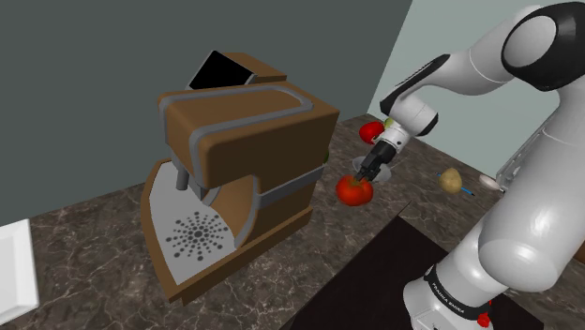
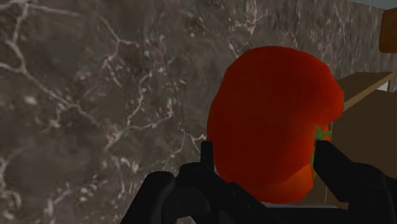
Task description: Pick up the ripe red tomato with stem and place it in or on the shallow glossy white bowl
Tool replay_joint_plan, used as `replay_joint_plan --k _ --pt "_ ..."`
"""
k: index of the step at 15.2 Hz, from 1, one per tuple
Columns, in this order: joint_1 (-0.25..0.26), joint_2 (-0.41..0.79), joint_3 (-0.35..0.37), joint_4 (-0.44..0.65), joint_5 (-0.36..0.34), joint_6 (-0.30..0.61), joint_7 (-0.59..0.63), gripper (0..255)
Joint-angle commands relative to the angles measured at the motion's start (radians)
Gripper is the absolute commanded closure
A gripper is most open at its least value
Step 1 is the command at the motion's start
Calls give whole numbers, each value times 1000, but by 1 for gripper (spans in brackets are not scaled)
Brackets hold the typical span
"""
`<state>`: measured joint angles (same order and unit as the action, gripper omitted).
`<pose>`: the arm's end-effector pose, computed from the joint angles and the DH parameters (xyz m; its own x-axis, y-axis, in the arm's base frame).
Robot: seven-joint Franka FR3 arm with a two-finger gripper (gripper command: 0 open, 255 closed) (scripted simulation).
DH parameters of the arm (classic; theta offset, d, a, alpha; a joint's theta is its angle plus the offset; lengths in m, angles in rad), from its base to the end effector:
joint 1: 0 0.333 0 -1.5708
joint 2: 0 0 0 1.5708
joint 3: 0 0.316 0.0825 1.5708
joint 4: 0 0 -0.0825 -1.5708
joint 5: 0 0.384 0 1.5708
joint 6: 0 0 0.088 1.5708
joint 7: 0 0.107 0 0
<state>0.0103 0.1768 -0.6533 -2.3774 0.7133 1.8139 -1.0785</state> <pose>0.3734 -0.2204 0.2386 0.9988 -0.0034 -0.0491 -0.0379 -0.6889 -0.7239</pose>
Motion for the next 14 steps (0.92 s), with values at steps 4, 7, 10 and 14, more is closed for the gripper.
replay_joint_plan --k 4,7,10,14 --pt "8 -77 -13 -2 -50 -27 63 255" --pt "10 -119 -17 2 -77 -46 99 255" --pt "11 -158 -19 7 -102 -66 135 255" --pt "11 -196 -20 15 -125 -87 170 255"
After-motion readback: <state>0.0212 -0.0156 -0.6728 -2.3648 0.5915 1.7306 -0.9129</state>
